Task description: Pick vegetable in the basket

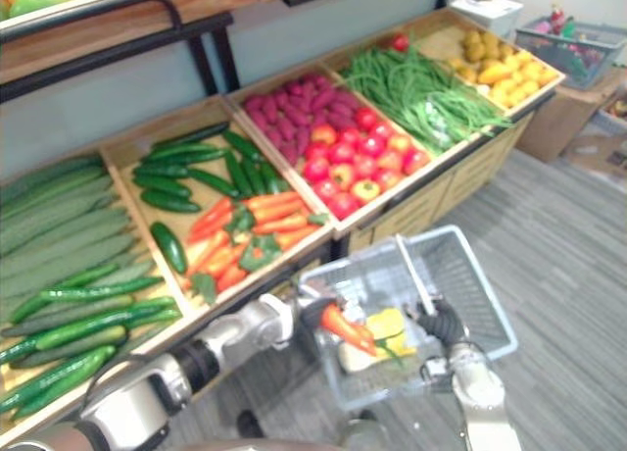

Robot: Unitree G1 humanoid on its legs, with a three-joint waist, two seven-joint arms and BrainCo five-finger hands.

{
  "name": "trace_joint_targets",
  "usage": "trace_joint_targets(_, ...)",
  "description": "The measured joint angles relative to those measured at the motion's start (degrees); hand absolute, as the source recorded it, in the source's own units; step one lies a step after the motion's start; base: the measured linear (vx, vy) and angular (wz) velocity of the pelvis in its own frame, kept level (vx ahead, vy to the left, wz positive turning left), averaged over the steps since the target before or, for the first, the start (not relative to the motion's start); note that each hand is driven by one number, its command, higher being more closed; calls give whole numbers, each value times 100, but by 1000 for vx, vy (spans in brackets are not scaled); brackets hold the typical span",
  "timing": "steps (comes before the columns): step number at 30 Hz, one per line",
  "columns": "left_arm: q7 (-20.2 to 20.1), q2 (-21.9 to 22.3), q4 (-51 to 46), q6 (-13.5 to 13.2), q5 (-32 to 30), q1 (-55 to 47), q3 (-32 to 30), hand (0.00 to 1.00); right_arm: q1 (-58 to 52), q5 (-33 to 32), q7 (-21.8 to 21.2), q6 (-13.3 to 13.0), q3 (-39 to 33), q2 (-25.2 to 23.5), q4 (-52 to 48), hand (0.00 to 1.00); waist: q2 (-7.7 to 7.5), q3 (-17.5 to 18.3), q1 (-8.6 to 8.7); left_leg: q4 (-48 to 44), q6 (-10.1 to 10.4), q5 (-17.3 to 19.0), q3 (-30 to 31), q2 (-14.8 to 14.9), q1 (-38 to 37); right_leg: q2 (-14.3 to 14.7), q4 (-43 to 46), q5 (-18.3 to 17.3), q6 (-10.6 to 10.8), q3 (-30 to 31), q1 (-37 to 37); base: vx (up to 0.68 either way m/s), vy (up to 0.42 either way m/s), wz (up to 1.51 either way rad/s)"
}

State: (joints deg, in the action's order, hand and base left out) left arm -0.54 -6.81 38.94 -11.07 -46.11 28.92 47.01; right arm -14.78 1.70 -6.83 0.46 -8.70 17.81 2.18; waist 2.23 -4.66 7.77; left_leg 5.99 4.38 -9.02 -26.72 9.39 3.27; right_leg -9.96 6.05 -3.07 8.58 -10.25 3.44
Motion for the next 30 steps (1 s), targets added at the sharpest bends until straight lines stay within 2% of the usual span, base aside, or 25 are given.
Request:
trace_joint_targets(10,24,175,260,47,-17,12,-5,100,-60,-66,-8,-8,18,-1,-15,100,-71,10,128,0,3,2,-36,-1,28,2,-3,6,-5,30,39,-7,4,-2)
trace_joint_targets(11,26,222,280,47,-16,100,51,100,-321,-240,-208,-16,45,-1,-15,100,-90,-1,167,0,8,6,-71,4,18,4,-1,7,-5,64,56,-66,23,-7)
trace_joint_targets(25,32,340,466,54,-9,256,102,100,-447,-439,-256,-17,82,-1,-15,100,-98,-3,182,0,6,4,-79,-2,51,-4,3,8,-4,78,102,-11,4,-1)
trace_joint_targets(26,37,392,466,57,0,266,102,0,-455,-439,-253,-16,83,-1,-14,100,-98,-3,182,-1,6,4,-76,-4,52,-4,4,8,-4,76,101,0,0,0)
trace_joint_targets(30,57,571,451,59,31,316,109,0,-460,-439,-247,-17,84,-2,-14,100,-103,-6,181,0,6,4,-69,-4,53,-5,7,7,-4,69,98,0,0,0)
